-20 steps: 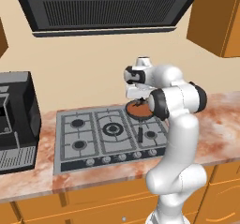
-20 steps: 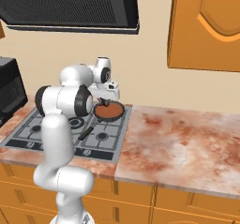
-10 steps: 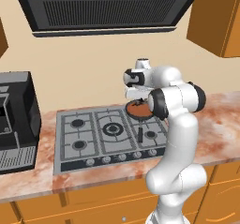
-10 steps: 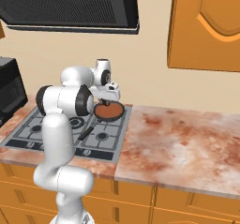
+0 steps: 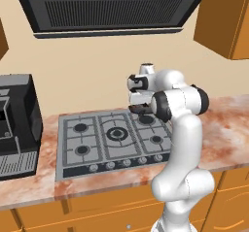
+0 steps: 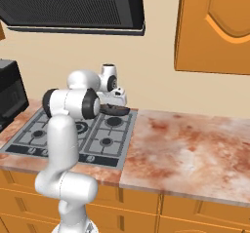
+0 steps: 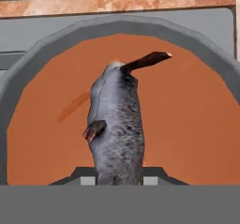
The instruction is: Retrieve the fish from the fridge and place it on the saucepan with marinade on the stove.
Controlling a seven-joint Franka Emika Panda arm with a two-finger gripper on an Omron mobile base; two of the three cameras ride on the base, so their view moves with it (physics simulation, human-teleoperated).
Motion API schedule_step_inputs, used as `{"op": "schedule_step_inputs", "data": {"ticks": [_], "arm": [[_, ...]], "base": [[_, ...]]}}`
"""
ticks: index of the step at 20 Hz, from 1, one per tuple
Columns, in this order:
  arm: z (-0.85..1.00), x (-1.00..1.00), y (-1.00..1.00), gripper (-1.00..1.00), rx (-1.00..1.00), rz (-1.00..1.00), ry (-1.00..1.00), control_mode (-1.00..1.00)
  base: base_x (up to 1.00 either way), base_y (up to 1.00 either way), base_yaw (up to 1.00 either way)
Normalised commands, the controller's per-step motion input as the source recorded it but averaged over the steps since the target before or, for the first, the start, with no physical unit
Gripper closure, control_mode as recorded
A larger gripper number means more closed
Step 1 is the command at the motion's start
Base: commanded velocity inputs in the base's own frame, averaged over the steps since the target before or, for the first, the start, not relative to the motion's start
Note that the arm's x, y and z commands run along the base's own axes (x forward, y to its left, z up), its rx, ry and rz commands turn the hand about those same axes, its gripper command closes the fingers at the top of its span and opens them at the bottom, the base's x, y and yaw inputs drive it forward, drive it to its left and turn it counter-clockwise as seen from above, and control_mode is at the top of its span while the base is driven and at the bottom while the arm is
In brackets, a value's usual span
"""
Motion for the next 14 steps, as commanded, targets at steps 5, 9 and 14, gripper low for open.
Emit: {"op": "schedule_step_inputs", "data": {"ticks": [5, 9, 14], "arm": [[-0.12, 0.00, -0.09, 1.00, 0.00, 0.00, 0.00, -1.00], [0.00, -0.28, 0.00, 1.00, 0.00, 0.00, 0.00, -1.00], [0.01, -0.57, 0.00, 1.00, 0.00, 0.00, 0.00, -1.00]], "base": [[0.00, 0.00, 0.00], [0.00, 0.00, 0.00], [0.00, 0.00, 0.00]]}}
